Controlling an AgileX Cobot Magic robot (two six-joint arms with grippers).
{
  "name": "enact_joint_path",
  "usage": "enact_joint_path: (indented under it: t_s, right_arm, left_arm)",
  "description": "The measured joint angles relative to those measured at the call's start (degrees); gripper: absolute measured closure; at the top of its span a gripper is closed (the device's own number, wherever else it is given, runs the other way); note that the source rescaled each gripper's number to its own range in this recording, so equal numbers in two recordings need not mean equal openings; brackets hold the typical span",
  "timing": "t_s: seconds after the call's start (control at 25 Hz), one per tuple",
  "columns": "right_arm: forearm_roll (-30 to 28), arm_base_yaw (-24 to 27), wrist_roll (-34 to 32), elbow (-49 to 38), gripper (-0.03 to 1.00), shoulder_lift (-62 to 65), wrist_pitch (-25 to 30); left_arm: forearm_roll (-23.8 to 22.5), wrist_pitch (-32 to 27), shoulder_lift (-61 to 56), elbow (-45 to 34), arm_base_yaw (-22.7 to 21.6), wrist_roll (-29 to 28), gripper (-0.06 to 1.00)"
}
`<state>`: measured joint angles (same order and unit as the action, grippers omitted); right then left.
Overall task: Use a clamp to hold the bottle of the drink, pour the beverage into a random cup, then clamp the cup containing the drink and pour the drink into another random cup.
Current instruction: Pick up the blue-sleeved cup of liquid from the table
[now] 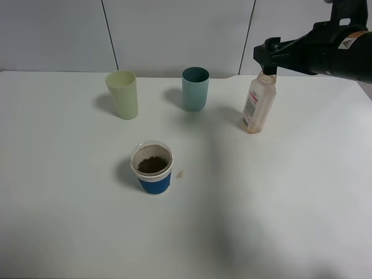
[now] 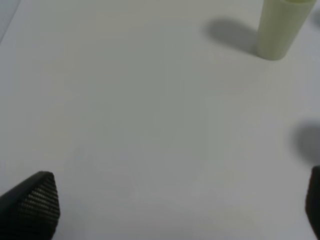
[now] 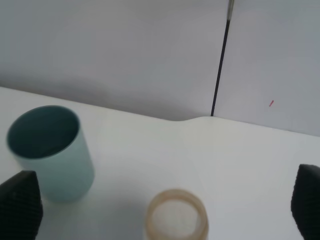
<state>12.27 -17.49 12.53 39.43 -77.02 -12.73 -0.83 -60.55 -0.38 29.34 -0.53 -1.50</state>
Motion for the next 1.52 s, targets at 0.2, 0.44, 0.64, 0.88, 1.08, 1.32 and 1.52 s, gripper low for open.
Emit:
enact_joint_path:
  t_s: [0.2, 0.44, 0.64, 0.88, 1.08, 1.32, 1.52]
  right_arm:
    - [-1.2, 0.0, 0.4, 0.0, -0.03, 7.6, 8.2]
    - [-13.5, 0.0, -7.3, 0.0, -0.03, 17.9, 21.4]
    - [-27.9, 0.0, -18.6, 0.0, -0.03, 27.6, 35.4]
    - [-30.1, 0.0, -21.1, 0.0, -0.03, 38.6, 47.0]
    - [-30.2, 0.0, -21.6, 0.0, -0.03, 45.2, 56.2]
    - [-31.6, 0.0, -21.6, 0.0, -0.03, 51.7, 69.0]
    - [-31.6, 0.0, -21.7, 0.0, -0.03, 57.2, 76.9]
  left_arm:
    - [0.0, 0.0, 0.0, 0.0, 0.0, 0.0, -0.06]
    - [0.0, 0.0, 0.0, 0.0, 0.0, 0.0, -0.06]
    - [0.0, 0.0, 0.0, 0.0, 0.0, 0.0, -0.06]
    - [0.0, 0.0, 0.0, 0.0, 0.0, 0.0, -0.06]
    - [0.0, 0.0, 0.0, 0.0, 0.0, 0.0, -0.06]
    - [0.0, 0.0, 0.0, 0.0, 0.0, 0.0, -0.06]
    - [0.0, 0.0, 0.0, 0.0, 0.0, 0.0, -0.06]
